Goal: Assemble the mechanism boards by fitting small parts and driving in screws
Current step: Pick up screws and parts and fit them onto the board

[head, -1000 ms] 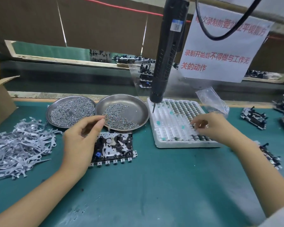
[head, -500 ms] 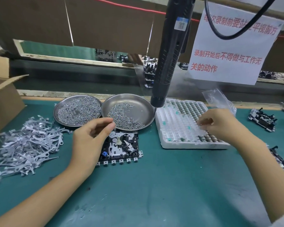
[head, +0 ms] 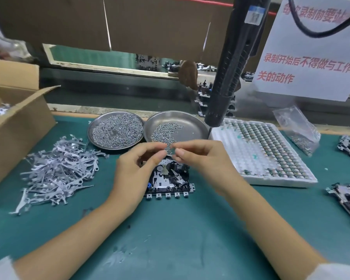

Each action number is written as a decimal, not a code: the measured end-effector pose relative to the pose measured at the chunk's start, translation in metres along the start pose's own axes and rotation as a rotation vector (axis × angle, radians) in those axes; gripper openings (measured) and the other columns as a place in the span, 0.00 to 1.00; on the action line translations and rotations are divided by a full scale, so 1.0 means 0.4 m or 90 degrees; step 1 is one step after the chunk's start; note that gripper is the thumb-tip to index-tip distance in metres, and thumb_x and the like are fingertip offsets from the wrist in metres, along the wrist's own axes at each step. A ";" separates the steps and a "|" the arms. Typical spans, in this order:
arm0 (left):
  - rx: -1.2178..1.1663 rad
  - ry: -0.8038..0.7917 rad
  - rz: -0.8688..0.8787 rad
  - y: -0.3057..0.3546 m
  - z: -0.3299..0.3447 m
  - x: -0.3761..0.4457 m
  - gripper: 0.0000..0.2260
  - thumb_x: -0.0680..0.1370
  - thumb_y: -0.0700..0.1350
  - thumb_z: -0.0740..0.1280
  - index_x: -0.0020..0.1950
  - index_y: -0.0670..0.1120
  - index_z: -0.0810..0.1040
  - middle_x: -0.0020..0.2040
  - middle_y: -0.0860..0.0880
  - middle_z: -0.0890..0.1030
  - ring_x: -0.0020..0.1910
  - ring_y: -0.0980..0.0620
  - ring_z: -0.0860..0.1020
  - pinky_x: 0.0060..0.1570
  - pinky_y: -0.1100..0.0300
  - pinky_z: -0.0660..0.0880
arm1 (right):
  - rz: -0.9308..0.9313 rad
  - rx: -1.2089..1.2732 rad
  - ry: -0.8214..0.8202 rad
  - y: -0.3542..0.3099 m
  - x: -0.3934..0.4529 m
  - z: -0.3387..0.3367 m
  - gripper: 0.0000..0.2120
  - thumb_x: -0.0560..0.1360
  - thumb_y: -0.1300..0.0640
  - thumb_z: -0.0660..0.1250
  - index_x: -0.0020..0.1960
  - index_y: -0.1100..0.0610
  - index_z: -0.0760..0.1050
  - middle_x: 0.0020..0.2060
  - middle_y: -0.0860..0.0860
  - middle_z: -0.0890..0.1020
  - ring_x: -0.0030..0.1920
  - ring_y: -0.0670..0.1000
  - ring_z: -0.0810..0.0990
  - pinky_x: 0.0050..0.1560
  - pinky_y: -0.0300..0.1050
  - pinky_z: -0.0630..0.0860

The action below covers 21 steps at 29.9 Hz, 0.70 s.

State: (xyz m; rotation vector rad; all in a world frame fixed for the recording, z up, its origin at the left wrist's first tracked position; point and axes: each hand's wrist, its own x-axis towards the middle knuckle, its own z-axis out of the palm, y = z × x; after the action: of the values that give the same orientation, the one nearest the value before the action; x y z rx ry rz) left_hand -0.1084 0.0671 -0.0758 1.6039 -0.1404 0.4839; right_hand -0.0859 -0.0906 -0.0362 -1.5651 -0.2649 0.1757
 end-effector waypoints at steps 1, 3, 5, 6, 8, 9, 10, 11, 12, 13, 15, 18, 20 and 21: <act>-0.001 -0.010 0.001 -0.001 0.000 0.000 0.10 0.73 0.39 0.71 0.46 0.55 0.82 0.43 0.57 0.84 0.44 0.60 0.80 0.46 0.69 0.74 | 0.000 0.017 0.017 0.010 -0.001 0.005 0.08 0.71 0.68 0.71 0.48 0.58 0.82 0.39 0.53 0.86 0.41 0.47 0.84 0.43 0.34 0.77; -0.004 -0.027 -0.003 -0.003 0.000 -0.001 0.08 0.73 0.40 0.71 0.47 0.54 0.82 0.43 0.55 0.84 0.44 0.58 0.81 0.46 0.68 0.75 | -0.001 0.031 0.042 0.023 -0.005 0.010 0.10 0.70 0.67 0.72 0.49 0.58 0.82 0.40 0.53 0.86 0.40 0.48 0.85 0.42 0.33 0.77; -0.002 -0.036 0.001 -0.004 0.000 -0.001 0.07 0.72 0.41 0.71 0.46 0.53 0.82 0.43 0.55 0.84 0.44 0.57 0.81 0.46 0.67 0.75 | -0.008 0.017 0.049 0.027 -0.007 0.008 0.09 0.69 0.66 0.73 0.48 0.57 0.83 0.39 0.52 0.86 0.40 0.47 0.84 0.41 0.32 0.77; 0.002 -0.039 0.005 -0.004 0.000 -0.002 0.07 0.72 0.41 0.71 0.46 0.53 0.82 0.43 0.55 0.84 0.44 0.57 0.81 0.46 0.67 0.75 | -0.008 0.013 0.046 0.027 -0.008 0.007 0.09 0.69 0.65 0.74 0.48 0.56 0.83 0.39 0.52 0.86 0.40 0.46 0.84 0.41 0.32 0.76; 0.006 -0.042 0.007 -0.003 0.001 -0.003 0.05 0.71 0.44 0.71 0.45 0.53 0.82 0.42 0.56 0.84 0.44 0.58 0.81 0.46 0.67 0.75 | -0.004 0.017 0.038 0.026 -0.009 0.005 0.08 0.70 0.65 0.73 0.48 0.56 0.83 0.39 0.51 0.86 0.41 0.46 0.84 0.42 0.32 0.76; 0.006 -0.043 0.006 -0.002 0.001 -0.004 0.05 0.71 0.45 0.71 0.45 0.53 0.82 0.42 0.56 0.84 0.44 0.58 0.81 0.45 0.68 0.75 | -0.003 0.020 0.035 0.026 -0.009 0.004 0.08 0.70 0.65 0.73 0.48 0.57 0.83 0.39 0.52 0.86 0.42 0.46 0.85 0.42 0.32 0.76; 0.005 -0.043 0.005 -0.002 0.001 -0.005 0.05 0.70 0.47 0.70 0.44 0.54 0.82 0.42 0.57 0.84 0.43 0.59 0.81 0.45 0.68 0.75 | -0.002 0.024 0.032 0.027 -0.009 0.003 0.08 0.70 0.65 0.73 0.48 0.57 0.83 0.40 0.52 0.86 0.42 0.47 0.85 0.42 0.32 0.77; 0.004 -0.044 0.005 -0.001 0.001 -0.005 0.05 0.70 0.47 0.70 0.44 0.54 0.82 0.42 0.57 0.84 0.43 0.59 0.81 0.45 0.68 0.75 | -0.003 0.027 0.030 0.027 -0.009 0.002 0.08 0.70 0.65 0.73 0.48 0.58 0.83 0.40 0.52 0.86 0.42 0.47 0.85 0.42 0.32 0.77; 0.004 -0.043 0.005 -0.001 0.002 -0.004 0.05 0.69 0.47 0.70 0.44 0.54 0.82 0.42 0.57 0.84 0.43 0.59 0.81 0.45 0.68 0.75 | -0.005 0.028 0.030 0.027 -0.009 0.002 0.08 0.70 0.65 0.73 0.49 0.58 0.83 0.40 0.52 0.86 0.42 0.47 0.85 0.42 0.32 0.77; 0.004 -0.043 0.005 0.000 0.003 -0.004 0.05 0.69 0.48 0.70 0.44 0.55 0.82 0.42 0.57 0.84 0.43 0.60 0.81 0.45 0.69 0.75 | -0.007 0.028 0.031 0.028 -0.009 0.002 0.08 0.70 0.65 0.73 0.49 0.58 0.83 0.40 0.53 0.86 0.42 0.47 0.85 0.42 0.32 0.77; 0.004 -0.044 0.007 0.000 0.004 -0.004 0.05 0.69 0.48 0.71 0.43 0.56 0.82 0.41 0.58 0.84 0.42 0.60 0.81 0.44 0.69 0.75 | -0.013 0.030 0.034 0.031 -0.009 0.003 0.08 0.70 0.65 0.73 0.49 0.59 0.83 0.40 0.53 0.86 0.41 0.47 0.85 0.42 0.33 0.77; 0.001 -0.044 0.007 -0.001 0.004 -0.005 0.05 0.69 0.48 0.71 0.42 0.58 0.82 0.41 0.57 0.84 0.42 0.60 0.81 0.44 0.69 0.75 | -0.026 0.023 0.039 0.035 -0.011 0.005 0.07 0.70 0.64 0.73 0.49 0.59 0.83 0.41 0.53 0.86 0.42 0.48 0.84 0.42 0.35 0.78; -0.003 -0.045 0.007 -0.002 0.004 -0.005 0.05 0.69 0.48 0.71 0.43 0.58 0.82 0.41 0.56 0.84 0.42 0.59 0.81 0.44 0.68 0.75 | -0.035 0.013 0.041 0.037 -0.013 0.005 0.07 0.71 0.64 0.73 0.48 0.58 0.83 0.42 0.53 0.86 0.44 0.48 0.84 0.44 0.36 0.78; -0.004 -0.048 0.007 -0.002 0.004 -0.006 0.05 0.69 0.48 0.71 0.43 0.57 0.82 0.41 0.56 0.84 0.42 0.58 0.81 0.44 0.67 0.75 | -0.037 0.012 0.043 0.037 -0.014 0.005 0.07 0.71 0.63 0.73 0.48 0.58 0.83 0.42 0.52 0.86 0.44 0.48 0.84 0.44 0.36 0.78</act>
State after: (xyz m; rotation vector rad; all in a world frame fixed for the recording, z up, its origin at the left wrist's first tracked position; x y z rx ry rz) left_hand -0.1100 0.0653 -0.0775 1.6171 -0.2083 0.4309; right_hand -0.0911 -0.0902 -0.0512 -1.5403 -0.2551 0.0790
